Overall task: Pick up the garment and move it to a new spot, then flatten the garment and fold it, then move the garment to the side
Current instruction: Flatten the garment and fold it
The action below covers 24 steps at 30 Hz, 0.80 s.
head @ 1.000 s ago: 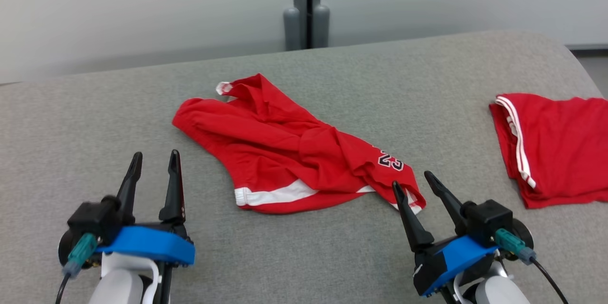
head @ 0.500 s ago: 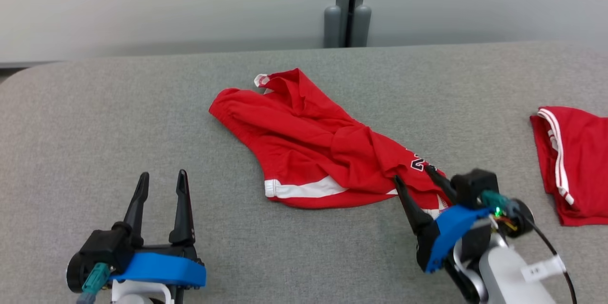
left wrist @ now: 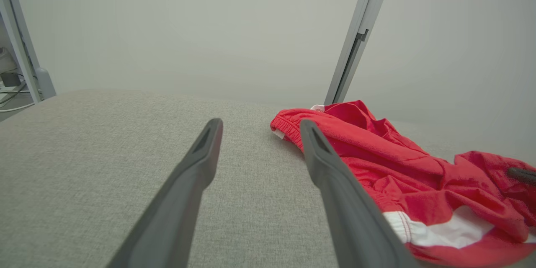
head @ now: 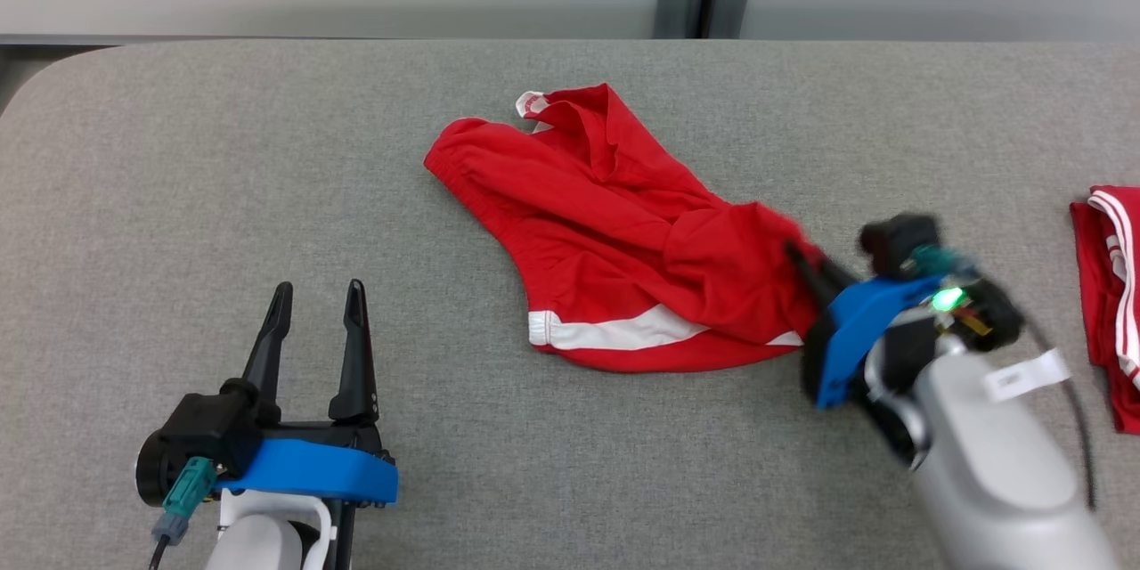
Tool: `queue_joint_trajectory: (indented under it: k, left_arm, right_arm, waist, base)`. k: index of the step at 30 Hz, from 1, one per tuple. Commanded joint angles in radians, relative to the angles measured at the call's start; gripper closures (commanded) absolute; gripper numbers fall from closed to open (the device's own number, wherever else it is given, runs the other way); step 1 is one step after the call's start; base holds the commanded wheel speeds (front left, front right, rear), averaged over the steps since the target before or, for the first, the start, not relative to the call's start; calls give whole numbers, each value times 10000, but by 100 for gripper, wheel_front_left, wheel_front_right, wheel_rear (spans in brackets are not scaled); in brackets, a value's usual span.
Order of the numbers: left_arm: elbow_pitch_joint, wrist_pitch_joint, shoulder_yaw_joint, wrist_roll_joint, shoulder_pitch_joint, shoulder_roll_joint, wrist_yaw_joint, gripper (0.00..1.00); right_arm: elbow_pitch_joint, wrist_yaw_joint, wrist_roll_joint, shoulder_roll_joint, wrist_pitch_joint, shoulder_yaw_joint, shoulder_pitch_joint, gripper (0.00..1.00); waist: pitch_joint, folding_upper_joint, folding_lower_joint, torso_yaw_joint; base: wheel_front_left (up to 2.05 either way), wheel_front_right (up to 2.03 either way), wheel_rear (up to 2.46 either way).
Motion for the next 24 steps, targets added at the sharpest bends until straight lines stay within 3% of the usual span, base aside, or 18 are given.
queue_joint_trajectory:
  k: [1,7,9,17,24]
  left_arm:
    - [25,-43,-5,85,-127,-25,-61,0]
    - [29,-43,6,174,-232,-71,-147,0]
    - [41,-43,22,178,-242,-79,-154,0]
    - [124,-44,197,234,-52,-125,-214,0]
    - [111,-44,290,309,210,-154,-261,0]
  right_arm:
    - [58,2,88,-173,-152,-216,-277,100]
    - [660,2,375,-368,-546,-1763,-1139,100]
    - [1017,2,377,-438,-804,-2407,-1425,0]
    - [2165,4,166,-216,-1663,-3928,-1898,0]
    - [1463,4,40,-276,-2527,-3169,-690,0]
  waist:
    - [32,0,-1,37]
    - [107,0,-1,192]
    - [134,0,-1,225]
    - [-70,0,-1,91]
    - [-620,0,-1,-315]
  base:
    - [0,0,0]
    - [0,0,0]
    - [0,0,0]
    - [0,0,0]
    - [0,0,0]
